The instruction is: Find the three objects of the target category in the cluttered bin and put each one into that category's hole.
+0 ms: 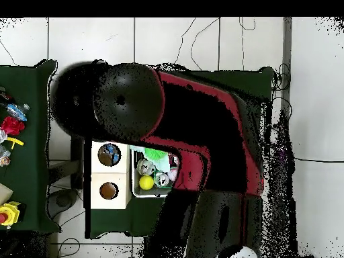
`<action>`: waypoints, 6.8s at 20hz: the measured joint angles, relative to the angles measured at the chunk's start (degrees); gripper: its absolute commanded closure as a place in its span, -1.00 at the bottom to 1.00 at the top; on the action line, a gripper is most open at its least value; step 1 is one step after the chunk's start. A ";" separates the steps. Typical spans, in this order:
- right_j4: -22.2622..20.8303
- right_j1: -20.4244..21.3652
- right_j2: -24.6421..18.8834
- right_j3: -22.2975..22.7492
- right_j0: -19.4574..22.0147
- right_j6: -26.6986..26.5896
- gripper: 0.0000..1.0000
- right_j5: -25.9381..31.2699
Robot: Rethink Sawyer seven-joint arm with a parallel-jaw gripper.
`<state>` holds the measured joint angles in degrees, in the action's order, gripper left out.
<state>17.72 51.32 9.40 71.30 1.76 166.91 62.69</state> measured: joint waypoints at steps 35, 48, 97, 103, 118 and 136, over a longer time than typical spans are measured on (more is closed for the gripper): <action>-3.85 10.36 -7.14 21.75 12.39 -15.92 1.00 -3.60; -4.93 13.19 -10.41 27.49 17.79 -21.66 1.00 -4.41; -13.56 10.87 -15.49 30.21 20.72 -25.30 1.00 -7.09; -14.14 10.50 -15.92 30.21 20.97 -25.30 -1.00 -8.38; -14.55 10.47 -17.25 30.17 21.52 -25.30 -1.00 -9.31; -28.95 4.75 -26.01 28.68 33.46 -32.45 -1.00 -13.40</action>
<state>-11.23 56.06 -16.61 99.98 35.22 134.45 49.29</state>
